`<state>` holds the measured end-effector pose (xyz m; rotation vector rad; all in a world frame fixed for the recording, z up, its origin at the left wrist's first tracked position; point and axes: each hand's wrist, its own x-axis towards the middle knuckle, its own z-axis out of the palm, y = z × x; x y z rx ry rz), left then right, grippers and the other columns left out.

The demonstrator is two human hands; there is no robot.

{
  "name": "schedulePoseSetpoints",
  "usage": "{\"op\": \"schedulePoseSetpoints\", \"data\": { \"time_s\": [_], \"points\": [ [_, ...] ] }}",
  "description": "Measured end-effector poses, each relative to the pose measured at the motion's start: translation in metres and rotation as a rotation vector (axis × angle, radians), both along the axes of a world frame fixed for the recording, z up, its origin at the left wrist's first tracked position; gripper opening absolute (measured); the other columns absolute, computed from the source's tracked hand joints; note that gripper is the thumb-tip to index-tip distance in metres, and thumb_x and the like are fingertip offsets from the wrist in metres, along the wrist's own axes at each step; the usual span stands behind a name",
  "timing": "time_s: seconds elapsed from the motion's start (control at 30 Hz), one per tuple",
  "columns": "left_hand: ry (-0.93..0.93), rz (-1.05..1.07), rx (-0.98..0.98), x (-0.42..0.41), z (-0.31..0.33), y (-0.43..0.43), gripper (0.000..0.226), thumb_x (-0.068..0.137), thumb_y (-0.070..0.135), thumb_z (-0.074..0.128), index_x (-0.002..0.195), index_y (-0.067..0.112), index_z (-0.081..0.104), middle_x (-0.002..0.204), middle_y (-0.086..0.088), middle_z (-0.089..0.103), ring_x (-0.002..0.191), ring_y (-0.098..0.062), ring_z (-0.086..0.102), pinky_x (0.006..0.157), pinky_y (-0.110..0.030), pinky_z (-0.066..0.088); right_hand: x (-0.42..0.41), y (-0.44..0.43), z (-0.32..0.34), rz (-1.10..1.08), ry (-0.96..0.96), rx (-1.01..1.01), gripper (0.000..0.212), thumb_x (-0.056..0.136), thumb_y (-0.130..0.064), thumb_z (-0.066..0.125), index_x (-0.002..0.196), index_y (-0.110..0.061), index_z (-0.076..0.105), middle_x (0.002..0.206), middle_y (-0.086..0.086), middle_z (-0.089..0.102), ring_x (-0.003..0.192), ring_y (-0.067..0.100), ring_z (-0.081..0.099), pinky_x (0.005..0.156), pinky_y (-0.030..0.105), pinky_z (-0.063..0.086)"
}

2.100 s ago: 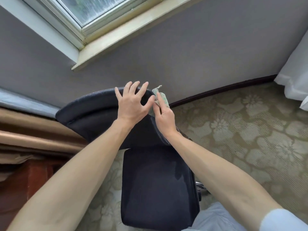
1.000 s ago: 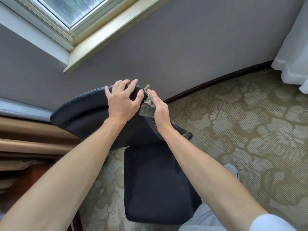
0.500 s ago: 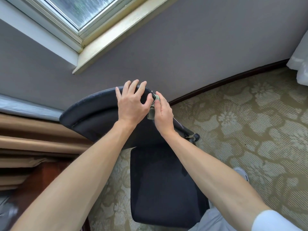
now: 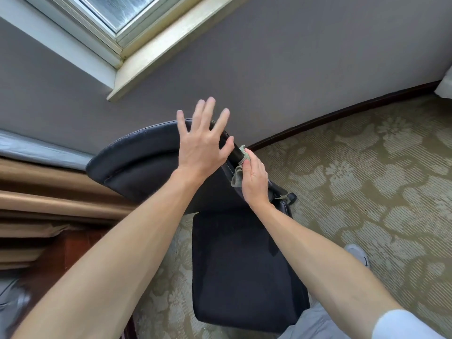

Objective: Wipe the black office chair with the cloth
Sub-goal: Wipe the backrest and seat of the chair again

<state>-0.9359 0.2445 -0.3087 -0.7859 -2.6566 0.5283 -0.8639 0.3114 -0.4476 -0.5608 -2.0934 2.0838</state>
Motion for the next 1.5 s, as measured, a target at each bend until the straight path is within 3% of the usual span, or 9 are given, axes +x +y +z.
{"op": "schedulePoseSetpoints", "data": {
  "time_s": [0.13, 0.33, 0.53, 0.63, 0.8, 0.97, 1.1, 1.2, 1.5],
  "points": [
    [0.021, 0.199, 0.054, 0.001, -0.005, -0.004, 0.074, 0.087, 0.061, 0.039, 0.139, 0.009, 0.042, 0.145, -0.021, 0.041, 0.139, -0.037, 0.033, 0.114, -0.060, 0.021, -0.008, 0.000, 0.018, -0.025, 0.000, -0.087, 0.039, 0.105, -0.027, 0.029, 0.141, -0.022, 0.045, 0.140, -0.003, 0.051, 0.129, 0.010, 0.040, 0.113, 0.038, 0.028],
    [0.079, 0.190, 0.100, 0.002, -0.012, -0.001, 0.066, 0.089, 0.062, 0.042, 0.127, 0.009, 0.050, 0.131, -0.017, 0.052, 0.130, -0.036, 0.043, 0.114, -0.057, 0.024, -0.022, -0.009, 0.039, -0.089, 0.119, -0.108, 0.045, 0.102, -0.032, 0.026, 0.139, -0.018, 0.047, 0.141, -0.003, 0.051, 0.131, 0.011, 0.043, 0.112, 0.031, 0.025],
    [0.170, 0.162, 0.197, 0.000, -0.019, 0.004, 0.054, 0.086, 0.056, 0.052, 0.109, 0.008, 0.056, 0.115, -0.015, 0.056, 0.120, -0.036, 0.049, 0.112, -0.058, 0.025, -0.011, -0.010, -0.012, -0.054, 0.071, -0.067, 0.044, 0.103, -0.033, 0.025, 0.138, -0.022, 0.048, 0.138, -0.006, 0.054, 0.126, 0.002, 0.042, 0.112, 0.030, 0.027],
    [0.175, 0.182, 0.167, 0.000, -0.021, 0.002, 0.054, 0.085, 0.056, 0.051, 0.110, 0.008, 0.055, 0.115, -0.015, 0.055, 0.121, -0.036, 0.048, 0.113, -0.057, 0.024, -0.005, -0.009, -0.038, -0.078, -0.050, -0.125, 0.046, 0.102, -0.037, 0.025, 0.138, -0.020, 0.050, 0.136, -0.003, 0.055, 0.122, -0.003, 0.041, 0.112, 0.037, 0.034],
    [0.143, 0.169, 0.138, 0.001, -0.020, -0.002, 0.060, 0.086, 0.057, 0.049, 0.121, 0.009, 0.052, 0.127, -0.016, 0.052, 0.130, -0.037, 0.041, 0.116, -0.056, 0.020, -0.014, -0.015, -0.027, -0.134, -0.092, -0.244, 0.054, 0.096, -0.042, 0.023, 0.133, -0.019, 0.054, 0.134, -0.002, 0.056, 0.126, 0.009, 0.046, 0.113, 0.040, 0.033],
    [0.066, 0.089, 0.049, 0.002, -0.015, -0.009, 0.065, 0.090, 0.055, 0.046, 0.136, 0.009, 0.045, 0.144, -0.020, 0.041, 0.141, -0.039, 0.030, 0.117, -0.054, 0.015, -0.027, -0.017, 0.000, -0.134, 0.015, -0.262, 0.046, 0.100, -0.038, 0.026, 0.131, -0.022, 0.056, 0.131, -0.008, 0.058, 0.124, 0.004, 0.048, 0.111, 0.044, 0.034],
    [0.032, -0.067, -0.085, 0.006, -0.014, -0.004, 0.047, 0.094, 0.046, 0.046, 0.121, 0.010, 0.060, 0.145, -0.019, 0.043, 0.141, -0.040, 0.029, 0.116, -0.056, 0.015, -0.033, -0.019, 0.008, -0.146, 0.122, -0.256, 0.043, 0.101, -0.036, 0.028, 0.131, -0.023, 0.057, 0.131, -0.008, 0.059, 0.125, 0.005, 0.049, 0.109, 0.047, 0.035],
    [0.000, -0.117, -0.181, 0.011, -0.021, 0.001, 0.039, 0.095, 0.042, 0.045, 0.104, 0.013, 0.068, 0.140, -0.016, 0.050, 0.142, -0.040, 0.028, 0.116, -0.059, 0.009, -0.027, -0.019, -0.016, -0.114, 0.125, -0.153, 0.040, 0.103, -0.030, 0.029, 0.135, -0.023, 0.053, 0.135, -0.008, 0.056, 0.128, 0.005, 0.047, 0.108, 0.047, 0.036],
    [-0.104, -0.128, -0.552, 0.018, -0.054, 0.003, 0.035, 0.088, 0.029, 0.045, 0.110, 0.008, 0.063, 0.113, -0.014, 0.061, 0.133, -0.036, 0.039, 0.117, -0.055, -0.008, -0.021, -0.012, -0.092, 0.026, -0.083, -0.063, 0.045, 0.103, -0.040, 0.024, 0.139, -0.025, 0.046, 0.139, -0.007, 0.052, 0.130, 0.009, 0.040, 0.111, 0.041, 0.031]
  ]
}}
